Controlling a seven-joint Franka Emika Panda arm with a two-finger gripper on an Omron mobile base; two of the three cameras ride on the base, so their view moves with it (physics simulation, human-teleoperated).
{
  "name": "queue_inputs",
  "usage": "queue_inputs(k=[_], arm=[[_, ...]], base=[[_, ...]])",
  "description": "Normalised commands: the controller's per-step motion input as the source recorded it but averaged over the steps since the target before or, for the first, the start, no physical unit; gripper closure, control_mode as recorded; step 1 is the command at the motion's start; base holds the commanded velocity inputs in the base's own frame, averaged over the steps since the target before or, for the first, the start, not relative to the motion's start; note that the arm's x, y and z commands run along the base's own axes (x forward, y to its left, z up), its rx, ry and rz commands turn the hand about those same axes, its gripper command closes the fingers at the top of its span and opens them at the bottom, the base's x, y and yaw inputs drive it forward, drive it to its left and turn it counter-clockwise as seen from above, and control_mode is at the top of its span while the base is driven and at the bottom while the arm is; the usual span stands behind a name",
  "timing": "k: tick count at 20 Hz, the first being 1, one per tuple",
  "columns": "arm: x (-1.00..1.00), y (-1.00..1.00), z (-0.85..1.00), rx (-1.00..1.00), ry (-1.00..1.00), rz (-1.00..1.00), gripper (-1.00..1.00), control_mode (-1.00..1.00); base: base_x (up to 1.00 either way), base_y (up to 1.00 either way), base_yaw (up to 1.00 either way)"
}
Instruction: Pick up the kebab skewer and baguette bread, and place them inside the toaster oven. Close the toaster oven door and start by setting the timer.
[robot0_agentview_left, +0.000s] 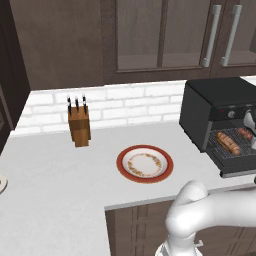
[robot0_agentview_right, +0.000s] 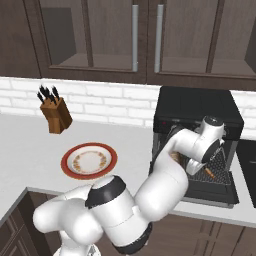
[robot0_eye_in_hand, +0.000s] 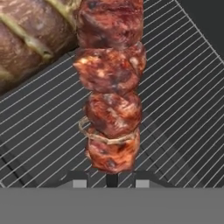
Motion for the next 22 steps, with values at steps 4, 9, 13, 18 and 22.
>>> queue_inputs(k=[4,9,13,18,22], arm=[[0.0,0.0,-0.08,0.0,0.0,0.03,-1.0,-1.0],[0.0,-0.04,-0.01,0.0,0.0,0.02,-1.0,-1.0],[-0.02,-0.04,0.17,0.0,0.0,0.01,-1.0,-1.0],[-0.24,0.06,0.45,0.0,0.0,-0.05,-1.0,-1.0],[-0.5,0.13,0.01,0.01,0.04,-0.41,-1.0,-1.0]], base=[[0.0,0.0,0.0],[0.0,0.0,0.0],[0.0,0.0,0.0],[0.0,0.0,0.0],[0.0,0.0,0.0]])
